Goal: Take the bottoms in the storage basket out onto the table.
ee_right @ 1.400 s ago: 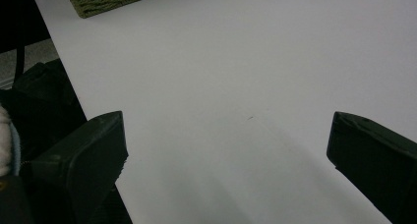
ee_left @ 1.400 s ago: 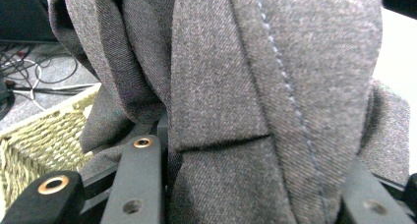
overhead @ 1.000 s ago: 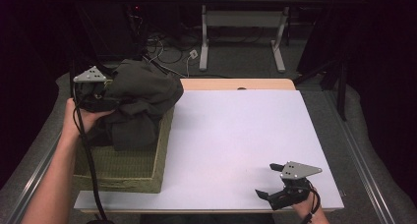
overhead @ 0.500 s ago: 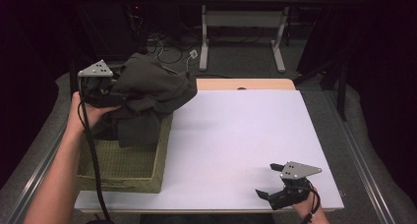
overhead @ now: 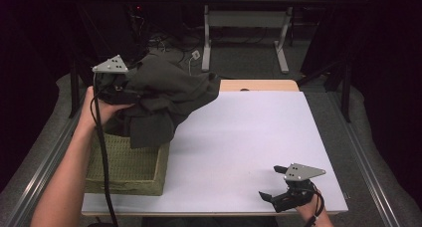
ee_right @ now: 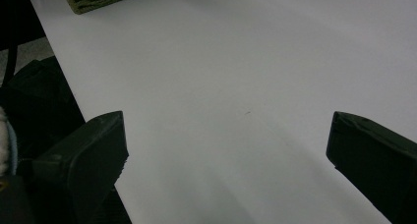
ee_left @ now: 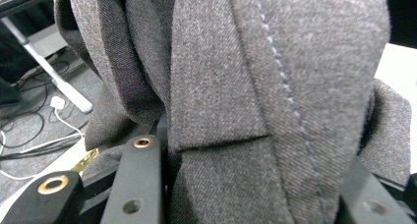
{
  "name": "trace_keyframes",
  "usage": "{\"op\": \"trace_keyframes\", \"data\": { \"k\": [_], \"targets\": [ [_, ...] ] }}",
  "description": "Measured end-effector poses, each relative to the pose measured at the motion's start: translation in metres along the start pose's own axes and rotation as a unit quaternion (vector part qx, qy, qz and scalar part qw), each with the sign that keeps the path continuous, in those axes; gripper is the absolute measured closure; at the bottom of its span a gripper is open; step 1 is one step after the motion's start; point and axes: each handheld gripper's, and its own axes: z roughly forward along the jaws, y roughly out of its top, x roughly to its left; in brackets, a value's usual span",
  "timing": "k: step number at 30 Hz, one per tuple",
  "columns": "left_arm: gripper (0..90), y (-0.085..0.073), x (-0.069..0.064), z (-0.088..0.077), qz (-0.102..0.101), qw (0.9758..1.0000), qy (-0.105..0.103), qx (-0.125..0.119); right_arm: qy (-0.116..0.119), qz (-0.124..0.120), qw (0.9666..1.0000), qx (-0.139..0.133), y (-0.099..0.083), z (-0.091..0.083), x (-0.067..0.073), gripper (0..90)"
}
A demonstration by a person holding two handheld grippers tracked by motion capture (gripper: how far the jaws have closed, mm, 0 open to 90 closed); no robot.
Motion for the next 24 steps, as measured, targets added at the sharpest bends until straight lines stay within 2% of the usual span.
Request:
{"op": "trace_keyframes", "data": {
  "k": [5,8,13,19,24],
  "targets": [
    [58.5,0.011,-0.005,0.006,0.012,0.9999,-0.006,0.002,0.001,-0.001,1.0,-0.001,0.0,0.0,-0.001,1.6],
    [58.5,0.017,-0.007,0.009,0.012,0.9999,-0.008,0.005,-0.001,-0.002,1.0,0.001,0.0,-0.001,0.0,1.6],
    [58.5,0.026,-0.014,0.017,0.03,0.9994,-0.015,0.01,0.0,-0.001,1.0,0.0,0.0,0.0,0.0,1.6],
    [58.4,0.036,-0.023,0.025,0.043,0.9988,-0.016,0.014,0.0,-0.001,1.0,0.001,0.0,-0.001,0.0,1.6],
    [58.4,0.042,-0.028,0.032,0.052,0.9982,-0.024,0.014,0.0,-0.002,1.0,0.003,0.0,-0.001,0.0,1.6]
  ]
}}
